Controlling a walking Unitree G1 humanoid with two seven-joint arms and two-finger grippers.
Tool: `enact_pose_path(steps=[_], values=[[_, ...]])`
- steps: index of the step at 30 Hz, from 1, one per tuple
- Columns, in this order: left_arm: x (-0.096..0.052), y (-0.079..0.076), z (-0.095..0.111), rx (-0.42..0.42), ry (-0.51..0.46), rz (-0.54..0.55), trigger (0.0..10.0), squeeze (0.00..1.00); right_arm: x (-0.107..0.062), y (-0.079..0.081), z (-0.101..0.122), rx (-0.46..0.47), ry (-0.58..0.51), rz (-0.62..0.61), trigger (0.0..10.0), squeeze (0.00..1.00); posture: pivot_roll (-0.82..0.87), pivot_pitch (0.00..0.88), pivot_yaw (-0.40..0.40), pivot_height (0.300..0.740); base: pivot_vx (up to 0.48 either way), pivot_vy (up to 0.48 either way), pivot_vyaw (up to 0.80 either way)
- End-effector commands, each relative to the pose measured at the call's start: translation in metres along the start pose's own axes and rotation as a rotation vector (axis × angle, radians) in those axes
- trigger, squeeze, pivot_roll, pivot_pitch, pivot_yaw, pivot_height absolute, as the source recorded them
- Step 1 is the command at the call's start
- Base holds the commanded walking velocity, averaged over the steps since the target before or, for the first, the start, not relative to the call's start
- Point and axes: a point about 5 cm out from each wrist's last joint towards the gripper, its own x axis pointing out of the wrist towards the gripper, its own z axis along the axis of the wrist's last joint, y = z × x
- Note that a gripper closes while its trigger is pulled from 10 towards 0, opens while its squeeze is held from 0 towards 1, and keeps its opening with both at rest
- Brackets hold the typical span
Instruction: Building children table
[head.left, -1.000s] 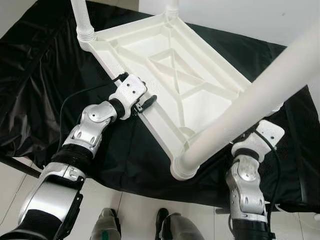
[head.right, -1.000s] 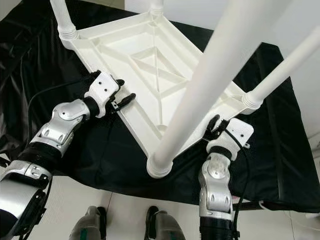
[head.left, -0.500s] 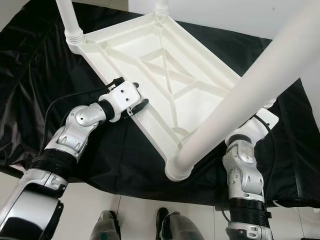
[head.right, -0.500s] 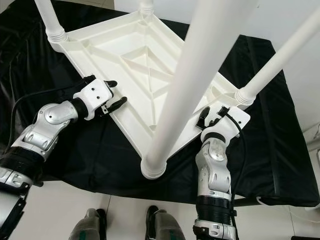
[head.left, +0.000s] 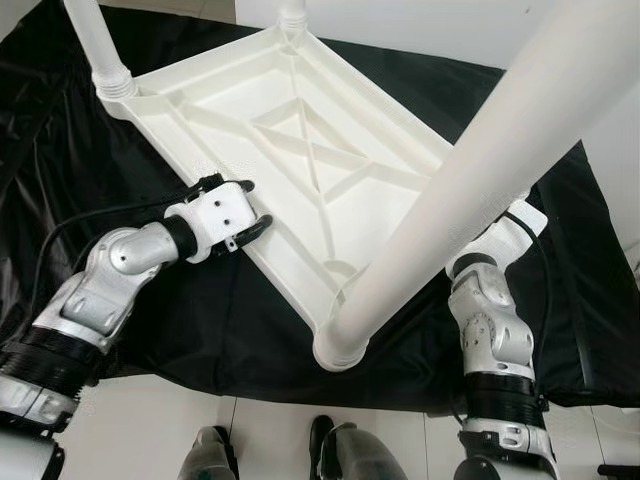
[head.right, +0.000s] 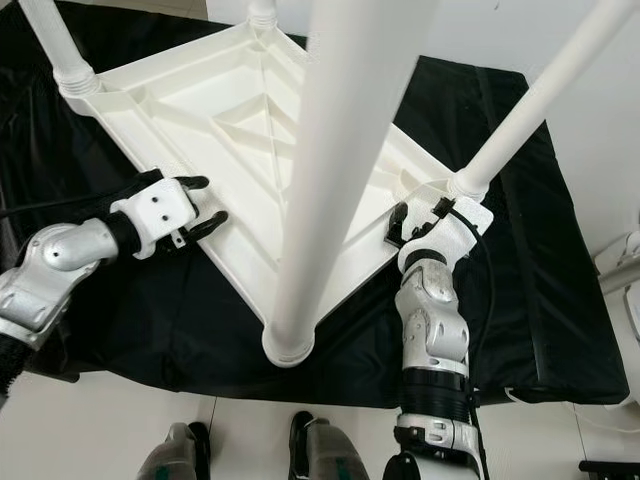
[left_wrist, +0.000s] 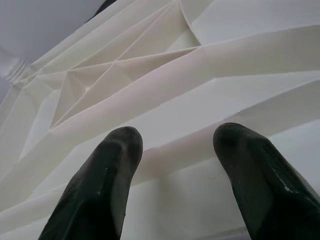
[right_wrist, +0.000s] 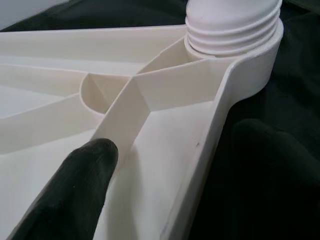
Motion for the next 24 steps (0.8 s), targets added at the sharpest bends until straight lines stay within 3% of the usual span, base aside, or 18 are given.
enact_pose_path(steps=[1,10,15,18,24], values=[[-0.013,-0.05,-0.016,-0.079,0.091,-0.581,10.0,0.0,0.003,0.004,-0.008,0.024,0.059,0.048,10.0,0.0,0.1,0.23,-0.078,0.74,0.0,0.0,0.0],[-0.016,-0.056,0.005,-0.112,0.01,-0.611,10.0,0.0,0.009,0.019,-0.011,0.054,0.111,0.18,10.0,0.0,0.1,0.239,-0.071,0.74,0.0,0.0,0.0],[-0.01,-0.056,0.024,-0.139,-0.06,-0.578,10.0,0.0,0.016,0.034,-0.009,0.097,0.131,0.338,10.0,0.0,0.1,0.241,-0.074,0.74,0.0,0.0,0.0],[-0.001,-0.052,0.039,-0.155,-0.12,-0.507,10.0,0.0,0.019,0.043,-0.007,0.041,0.082,0.448,10.0,0.0,0.1,0.243,-0.074,0.74,0.0,0.0,0.0],[0.009,-0.046,0.048,-0.169,-0.158,-0.405,10.0,0.0,0.022,0.043,-0.001,0.028,-0.016,0.48,10.0,0.0,0.1,0.246,-0.07,0.74,0.0,0.0,0.0]])
